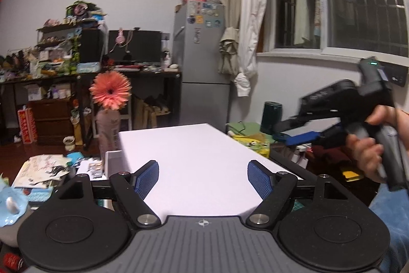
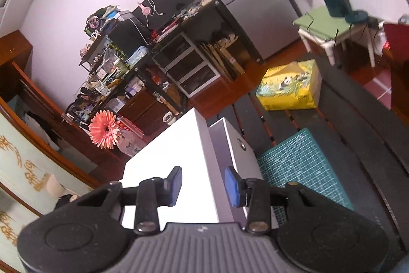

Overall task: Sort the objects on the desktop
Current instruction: 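Press the white lid flat onto the box rim with the right gripper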

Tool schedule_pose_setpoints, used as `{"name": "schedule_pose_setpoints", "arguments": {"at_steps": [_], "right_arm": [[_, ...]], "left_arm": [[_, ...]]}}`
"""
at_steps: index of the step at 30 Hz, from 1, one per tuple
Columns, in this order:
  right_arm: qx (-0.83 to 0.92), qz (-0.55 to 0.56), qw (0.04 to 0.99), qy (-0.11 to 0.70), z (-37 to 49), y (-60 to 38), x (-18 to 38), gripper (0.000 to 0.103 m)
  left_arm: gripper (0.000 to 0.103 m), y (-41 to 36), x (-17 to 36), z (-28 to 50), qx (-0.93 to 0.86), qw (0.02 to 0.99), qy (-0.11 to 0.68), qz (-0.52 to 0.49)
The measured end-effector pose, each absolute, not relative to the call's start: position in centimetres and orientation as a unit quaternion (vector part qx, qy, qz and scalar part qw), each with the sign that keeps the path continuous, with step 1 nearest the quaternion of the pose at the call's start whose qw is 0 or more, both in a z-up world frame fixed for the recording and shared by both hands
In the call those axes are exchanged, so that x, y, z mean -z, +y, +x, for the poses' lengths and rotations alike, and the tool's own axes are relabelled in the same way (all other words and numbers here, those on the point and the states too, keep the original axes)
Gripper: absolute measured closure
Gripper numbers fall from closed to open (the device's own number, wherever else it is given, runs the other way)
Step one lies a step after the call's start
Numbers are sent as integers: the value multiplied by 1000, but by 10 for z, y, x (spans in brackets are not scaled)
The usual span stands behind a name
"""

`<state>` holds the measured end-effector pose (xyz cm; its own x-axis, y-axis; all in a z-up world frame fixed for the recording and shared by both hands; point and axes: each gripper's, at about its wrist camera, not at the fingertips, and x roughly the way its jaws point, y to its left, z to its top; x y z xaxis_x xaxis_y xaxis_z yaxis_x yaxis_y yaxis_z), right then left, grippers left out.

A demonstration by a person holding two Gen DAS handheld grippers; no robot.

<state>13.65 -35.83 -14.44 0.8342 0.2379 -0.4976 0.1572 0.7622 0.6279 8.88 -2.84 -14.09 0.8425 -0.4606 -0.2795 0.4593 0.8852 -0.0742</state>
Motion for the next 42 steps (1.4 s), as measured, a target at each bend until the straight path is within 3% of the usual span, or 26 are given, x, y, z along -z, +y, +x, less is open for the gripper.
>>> {"name": "schedule_pose_setpoints", "arguments": {"at_steps": [15,28,42], "right_arm": [[5,361,883,301,108,-358,154,66],[-9,402,855,328,136,-359,187,66],[-33,391,858,332,153,-352,187,67]], "left_arm": [[27,-9,161,89,231,947,220,-39],[27,-19,169,86,246,939,240,-20],[27,-26,173,84,262,933,246,-23]]}}
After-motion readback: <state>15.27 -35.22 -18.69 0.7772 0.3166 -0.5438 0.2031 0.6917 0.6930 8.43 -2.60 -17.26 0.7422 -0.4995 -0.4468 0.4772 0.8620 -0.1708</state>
